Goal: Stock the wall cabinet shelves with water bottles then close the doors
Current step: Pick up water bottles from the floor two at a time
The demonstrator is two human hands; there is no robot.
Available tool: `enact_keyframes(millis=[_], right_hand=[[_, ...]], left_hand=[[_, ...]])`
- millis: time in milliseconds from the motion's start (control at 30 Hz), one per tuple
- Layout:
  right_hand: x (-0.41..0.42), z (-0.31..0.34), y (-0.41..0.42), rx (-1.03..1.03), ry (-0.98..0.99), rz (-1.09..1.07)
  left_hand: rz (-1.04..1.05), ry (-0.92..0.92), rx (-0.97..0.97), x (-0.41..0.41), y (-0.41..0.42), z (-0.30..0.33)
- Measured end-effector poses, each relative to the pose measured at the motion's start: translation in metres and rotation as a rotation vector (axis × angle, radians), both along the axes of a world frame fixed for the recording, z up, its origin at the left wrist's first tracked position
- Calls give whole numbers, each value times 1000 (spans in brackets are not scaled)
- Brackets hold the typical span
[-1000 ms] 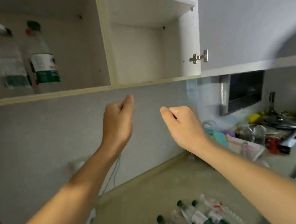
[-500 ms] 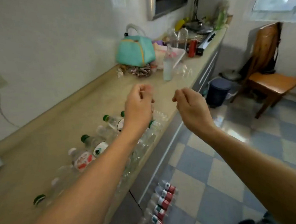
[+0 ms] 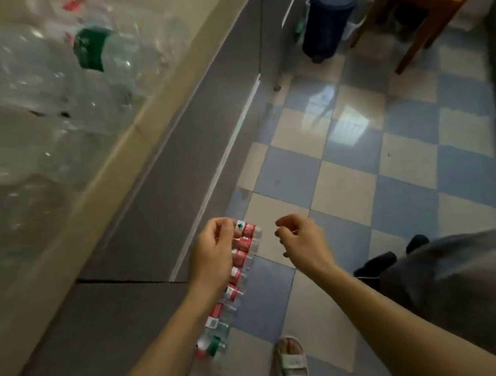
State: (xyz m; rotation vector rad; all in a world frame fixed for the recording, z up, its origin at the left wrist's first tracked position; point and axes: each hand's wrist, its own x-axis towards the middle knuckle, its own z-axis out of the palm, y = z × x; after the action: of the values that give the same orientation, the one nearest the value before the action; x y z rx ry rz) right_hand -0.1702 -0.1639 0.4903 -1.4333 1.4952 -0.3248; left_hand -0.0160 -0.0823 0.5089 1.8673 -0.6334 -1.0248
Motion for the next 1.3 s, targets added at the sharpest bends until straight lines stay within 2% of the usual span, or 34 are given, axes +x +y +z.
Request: enact_keyframes(millis=[200, 333, 467, 600, 767, 867, 967, 1067, 1167, 1300], right_hand=[[-17, -155, 15, 126, 117, 113], [-19, -249, 20, 145, 194, 186], [-8, -332, 31, 179, 235, 269], [15, -401, 49, 243, 201, 326], [46, -454, 75, 294, 104, 379], [65, -468, 96, 363, 86, 351], [79, -479, 119, 445, 83, 321], [84, -491, 137, 524, 58, 259], [84, -501, 150, 692, -28, 129], [83, -507, 161, 805, -153, 27]], left_hand=[[5, -41, 231, 5, 25, -171], [22, -7, 340, 6, 40, -273], [99, 15, 446, 7, 60, -360], [118, -46, 487, 6, 77, -428], [164, -259, 591, 2, 124, -472], [50, -394, 645, 6, 159, -479], [-67, -381, 646, 18, 179, -488], [-92, -398, 621, 23, 182, -494], [-93, -419, 614, 21, 178, -500], [-127, -401, 669, 16, 181, -510]])
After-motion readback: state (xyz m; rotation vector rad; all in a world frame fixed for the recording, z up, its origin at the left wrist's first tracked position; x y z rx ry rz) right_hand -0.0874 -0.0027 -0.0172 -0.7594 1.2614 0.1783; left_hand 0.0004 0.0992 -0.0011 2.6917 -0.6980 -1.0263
